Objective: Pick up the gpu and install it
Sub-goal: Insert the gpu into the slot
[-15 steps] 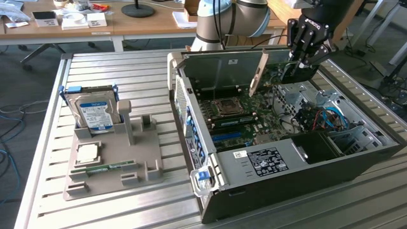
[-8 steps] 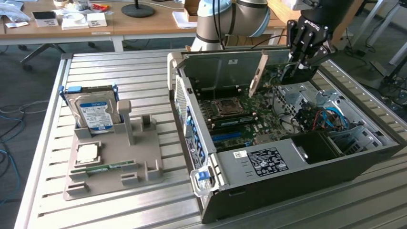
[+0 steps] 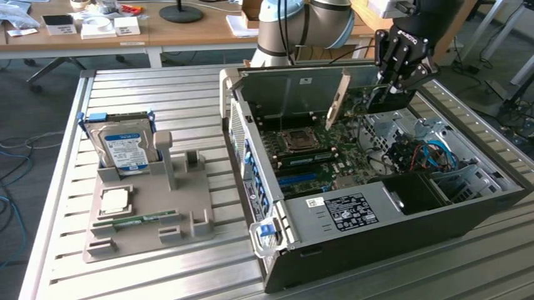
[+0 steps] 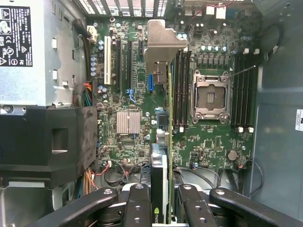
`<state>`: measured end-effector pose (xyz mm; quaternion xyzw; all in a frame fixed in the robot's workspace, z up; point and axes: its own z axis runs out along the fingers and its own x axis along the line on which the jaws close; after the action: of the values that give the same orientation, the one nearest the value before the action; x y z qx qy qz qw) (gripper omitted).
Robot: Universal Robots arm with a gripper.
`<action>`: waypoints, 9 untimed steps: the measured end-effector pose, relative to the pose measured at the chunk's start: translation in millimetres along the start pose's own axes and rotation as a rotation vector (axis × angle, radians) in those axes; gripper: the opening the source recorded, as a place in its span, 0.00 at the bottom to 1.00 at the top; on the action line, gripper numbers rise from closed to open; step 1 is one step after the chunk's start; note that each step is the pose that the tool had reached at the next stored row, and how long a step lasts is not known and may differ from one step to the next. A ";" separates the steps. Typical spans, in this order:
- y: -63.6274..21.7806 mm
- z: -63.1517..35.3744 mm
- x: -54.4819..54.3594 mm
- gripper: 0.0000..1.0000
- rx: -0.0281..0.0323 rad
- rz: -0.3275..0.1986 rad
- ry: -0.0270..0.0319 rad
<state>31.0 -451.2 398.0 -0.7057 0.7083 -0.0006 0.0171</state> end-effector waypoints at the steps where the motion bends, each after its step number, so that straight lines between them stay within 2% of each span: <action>1: 0.0 0.3 0.0 0.27 0.0000 0.000 0.0001; 9: 0.0 0.4 0.0 0.27 0.0000 0.000 0.0000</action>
<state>31.0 -451.2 397.6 -0.7058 0.7082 -0.0005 0.0171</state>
